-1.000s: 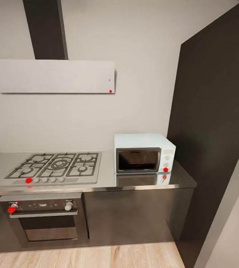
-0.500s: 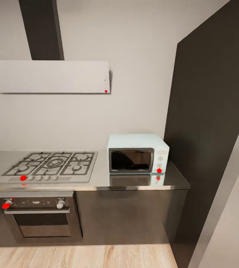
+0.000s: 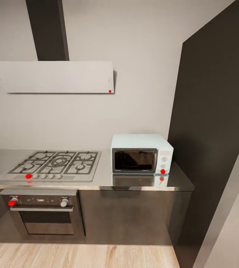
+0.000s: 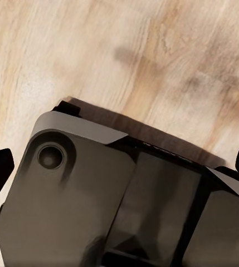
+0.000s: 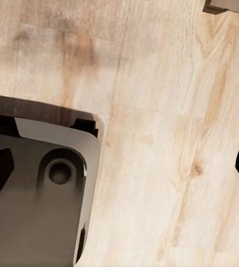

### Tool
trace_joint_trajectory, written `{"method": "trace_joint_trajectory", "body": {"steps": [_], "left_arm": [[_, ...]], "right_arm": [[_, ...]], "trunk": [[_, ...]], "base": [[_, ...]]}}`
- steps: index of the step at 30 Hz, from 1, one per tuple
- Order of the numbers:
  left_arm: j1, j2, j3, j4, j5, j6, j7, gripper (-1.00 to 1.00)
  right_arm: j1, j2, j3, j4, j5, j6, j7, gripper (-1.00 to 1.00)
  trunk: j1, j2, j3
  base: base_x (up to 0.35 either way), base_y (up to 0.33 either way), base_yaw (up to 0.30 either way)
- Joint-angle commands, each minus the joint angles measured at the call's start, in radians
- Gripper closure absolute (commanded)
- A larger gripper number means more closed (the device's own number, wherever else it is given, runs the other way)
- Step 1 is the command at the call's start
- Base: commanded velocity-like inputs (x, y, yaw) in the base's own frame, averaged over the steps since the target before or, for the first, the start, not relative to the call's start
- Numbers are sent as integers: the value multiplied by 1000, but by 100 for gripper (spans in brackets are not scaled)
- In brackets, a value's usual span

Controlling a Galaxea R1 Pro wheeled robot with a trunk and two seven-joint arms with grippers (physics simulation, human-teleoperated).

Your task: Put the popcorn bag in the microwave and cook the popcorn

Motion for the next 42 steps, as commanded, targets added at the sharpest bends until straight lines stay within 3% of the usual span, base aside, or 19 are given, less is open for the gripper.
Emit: {"method": "trace_joint_trajectory", "body": {"steps": [1, 6, 9, 11, 12, 13, 16, 19, 22, 23, 25, 28, 31, 36, 42], "left_arm": [[0, 0, -9, -1, 2, -2, 4, -100], [0, 1, -22, -4, -9, 0, 4, -100], [0, 1, -23, -4, -10, -2, 4, -100], [0, 1, -23, -3, -8, -3, 4, -100], [0, 0, -23, -2, -8, -3, 4, -100], [0, -1, -22, -3, -7, -4, 4, -100], [0, -2, -21, -2, -6, -4, 5, -100], [0, -5, -22, -2, -6, -13, 7, -100], [0, -7, -21, -3, -6, -16, 10, -100], [0, -7, -21, -3, -6, -17, 12, -100], [0, -8, -21, -2, -6, -17, 15, -100], [0, -9, -21, -3, -6, -18, 16, -100], [0, -9, -21, -3, -8, -18, 16, -100], [0, -9, -21, -3, -9, -18, 16, -100], [0, -9, -21, -3, -9, -18, 16, -100]], "right_arm": [[-2, -1, -8, 2, 7, -2, 2, -100], [-1, 13, -9, 2, 14, 2, 2, -100], [-2, 102, -12, -4, 17, -2, 6, -100], [-2, 152, -13, -67, 18, -14, 9, -100], [-2, 179, -12, -124, 18, -13, 14, -100], [-1, 228, -10, -255, 18, 7, 20, -100], [-1, 272, -10, -478, 12, 109, 27, -100], [-1, 341, -9, -790, 7, 209, 50, -100], [-1, 345, 14, -930, 4, 275, 59, -100], [-1, 345, 56, -1016, -12, 320, 72, -100], [-1, 345, 101, -1108, -73, 377, 82, -100], [-43, 345, 115, -1181, -133, 470, 86, -100], [-86, 345, 119, -1273, -158, 525, 85, -100], [-97, 345, 121, -1385, -165, 520, 81, -100], [-98, 345, 110, -1371, -170, 338, 73, -100]], "trunk": [[0, -1, -1], [0, -1, -1], [0, -1, -1], [0, -1, -1], [0, -1, -1], [0, -1, -1], [0, -1, -1], [0, -1, -1], [0, -1, -1], [0, -1, -1], [0, -1, -1], [0, -1, -1], [0, -1, -1], [0, -1, -1], [0, -1, -1]], "base": [[0, 0, 0], [0, 0, 0], [0, 0, 0], [0, 0, 0], [0, 0, 0], [0, 0, 0], [0, 0, 0], [0, 0, 0], [0, 0, 0], [0, 0, 0], [0, 0, 0], [0, 0, 0], [0, 0, 0], [0, 0, 0], [0, 0, 0]]}}
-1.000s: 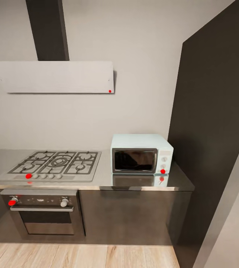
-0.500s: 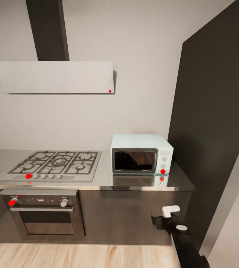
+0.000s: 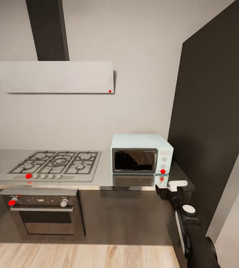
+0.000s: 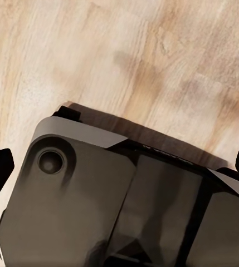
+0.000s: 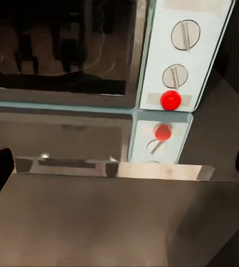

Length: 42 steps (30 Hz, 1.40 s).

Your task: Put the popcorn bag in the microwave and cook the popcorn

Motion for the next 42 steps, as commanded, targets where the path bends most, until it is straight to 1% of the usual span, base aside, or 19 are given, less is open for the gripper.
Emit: {"method": "trace_joint_trajectory", "body": {"steps": [1, 2, 4, 7, 9, 12, 14, 15, 16, 21, 24, 35, 37, 40, 42], "left_arm": [[0, 0, -8, 0, 7, -2, 4, -100], [0, 1, -8, 0, 7, -2, 4, -100], [0, 1, -8, 0, 7, -2, 4, -100], [0, 1, -8, 0, 7, -2, 4, -100], [0, 1, -8, 0, 7, -2, 4, -100], [0, 2, -8, -1, 7, -2, 4, -100], [0, 2, -7, 0, 8, -2, 4, -100], [0, 3, -7, 0, 10, -2, 4, -100], [0, 3, -7, 0, 11, -2, 4, -100], [0, 2, -5, 0, 19, -2, 5, -100], [0, 3, -3, 0, 15, 0, 5, -100], [0, 6, -4, 0, 10, 4, 3, -100], [0, 6, -4, 0, 10, 4, 3, -100], [0, 6, -4, 0, 10, 3, 3, -100], [0, 6, -4, 0, 10, 3, 3, -100]], "right_arm": [[-1, 1, -5, 9, 7, -24, 9, -100], [-1, 1, -6, 27, -5, -58, 8, -100], [-1, 1, -7, 45, -27, -94, 3, -100], [-1, 1, -8, 57, -61, -128, -6, -100], [-1, 1, -7, 59, -68, -134, -8, -100], [-1, 1, -8, 59, -69, -137, -22, -100], [-1, 1, -21, 59, -70, -138, -32, -100], [-1, 1, -34, 59, -71, -138, -35, -100], [-1, 1, -37, 59, -71, -139, -36, -100], [-1, 1, -42, 60, -73, -137, -38, -100], [-1, 1, -41, 60, -67, -138, -39, -100], [-1, 1, -47, 66, -75, -140, -39, -100], [-1, 1, -53, 89, -75, -140, -39, -100], [-1, 1, -78, 132, -74, -142, -39, -100], [-1, -1, -86, 148, -74, -150, -37, -100]], "trunk": [[0, -1, -1], [0, -1, -1], [0, -1, -1], [0, -1, -1], [0, -1, -1], [0, -1, -1], [0, -1, -1], [0, -1, -1], [0, -1, -1], [0, -1, -1], [0, -1, -1], [0, -1, -1], [0, -1, -1], [0, -1, -1], [0, -1, -1]], "base": [[0, 0, 0], [0, 0, 0], [0, 0, 0], [0, 0, 0], [0, 0, 0], [0, 0, 0], [0, 0, 0], [0, 0, 0], [0, 0, 0], [0, 0, 0], [34, 0, 0], [295, 0, 0], [321, 0, 0], [317, 0, 0], [280, 0, 0]]}}
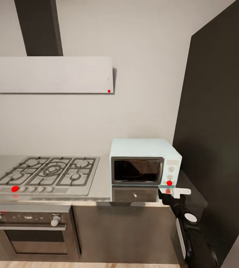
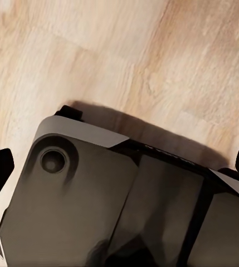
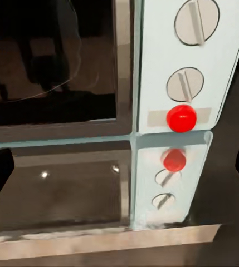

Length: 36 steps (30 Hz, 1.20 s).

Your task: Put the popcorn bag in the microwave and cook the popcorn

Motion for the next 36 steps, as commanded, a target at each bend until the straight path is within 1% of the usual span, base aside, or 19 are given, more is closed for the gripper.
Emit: {"method": "trace_joint_trajectory", "body": {"steps": [1, 3, 5, 8, 10, 15, 22, 28, 31, 36], "left_arm": [[0, 0, -8, 0, 7, -2, 4, -100], [0, 0, -8, 0, 7, -2, 4, -100], [0, 1, -8, 0, 7, -2, 4, -100], [0, 1, -8, 0, 7, -3, 4, -100], [0, 1, -8, 0, 7, -4, 3, -100], [0, 1, -8, 0, 7, -3, 0, -100], [0, 1, -9, 0, 7, -3, -2, -100], [0, 2, -6, 0, 17, -5, 0, -100], [0, 5, -5, 1, 17, -4, 0, -100], [0, 5, -5, 1, 16, -4, 0, -100]], "right_arm": [[-1, -5, -6, 2, 10, 1, 12, -100], [-1, -16, -7, 10, 10, -1, 16, -100], [-1, -19, -8, 16, 9, -1, 18, -100], [-1, -37, -8, 21, 9, -2, 20, -100], [-1, -44, -8, 21, 8, -2, 20, -100], [-1, -54, -8, 22, -16, -1, 21, -100], [-1, -56, -8, 22, -21, 0, 21, -100], [-1, -50, 3, 22, -15, 1, 12, -100], [-1, -48, 10, 21, -9, 0, 8, -100], [-1, -49, 8, 21, -16, -1, 7, -100]], "trunk": [[1, -1, -1], [1, -1, -1], [1, -1, -1], [1, -1, -1], [1, -1, -1], [1, -1, -1], [1, -1, -1], [1, -1, -1], [1, -1, -1], [1, -1, -1]], "base": [[250, 0, 0], [209, 0, 0], [130, 0, 0], [23, 0, 0], [7, 0, 0], [2, -59, 0], [31, -209, 0], [34, -5, 0], [204, 83, 0], [240, 34, 0]]}}
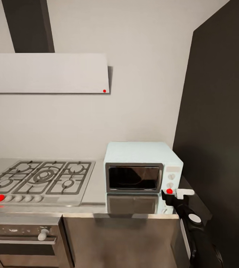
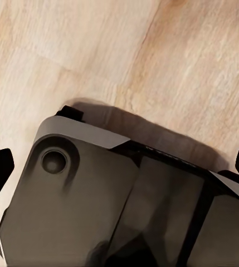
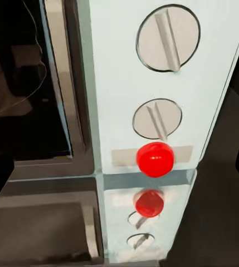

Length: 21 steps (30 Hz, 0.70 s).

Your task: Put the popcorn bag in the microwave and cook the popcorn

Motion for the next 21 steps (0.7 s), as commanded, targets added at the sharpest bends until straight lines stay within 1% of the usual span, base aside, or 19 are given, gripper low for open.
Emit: {"method": "trace_joint_trajectory", "body": {"steps": [1, 5, 6, 8, 10, 12, 16, 21], "left_arm": [[0, 0, -8, -1, 7, -3, 4, -100], [0, 0, -8, -1, 7, -3, 4, -100], [-6, 0, -14, 0, 13, -8, 6, -100], [-8, 0, -16, 0, 20, -8, 6, -100], [-7, 0, -14, -1, 16, -7, 5, -100], [-7, 3, -5, -3, 20, -7, 3, -100], [-7, 4, -3, -2, 22, -6, 3, -100], [-7, 4, -4, -1, 22, -6, 2, -100]], "right_arm": [[-1, 0, -4, -1, 10, 4, 10, -100], [-1, -3, -7, -1, 9, 3, 11, -100], [-5, 3, -13, -7, 15, -3, 9, -100], [-4, 14, -11, -18, 26, -12, 8, -100], [-4, 18, -9, -29, 37, -12, 8, -100], [-4, 25, -9, -40, 40, -3, 8, -100], [-4, 25, -10, -47, 43, 19, 8, -100], [-4, 15, -11, -42, 41, 41, 8, -100]], "trunk": [[1, -1, -1], [1, -1, -1], [1, -1, -1], [1, -1, -1], [1, -1, -1], [1, -1, -1], [1, -1, -1], [1, -1, -1]], "base": [[83, 4, 0], [24, 1, 0], [0, 0, 0], [0, 0, 0], [0, 0, 0], [0, 0, 0], [0, 0, 0], [0, 0, 0]]}}
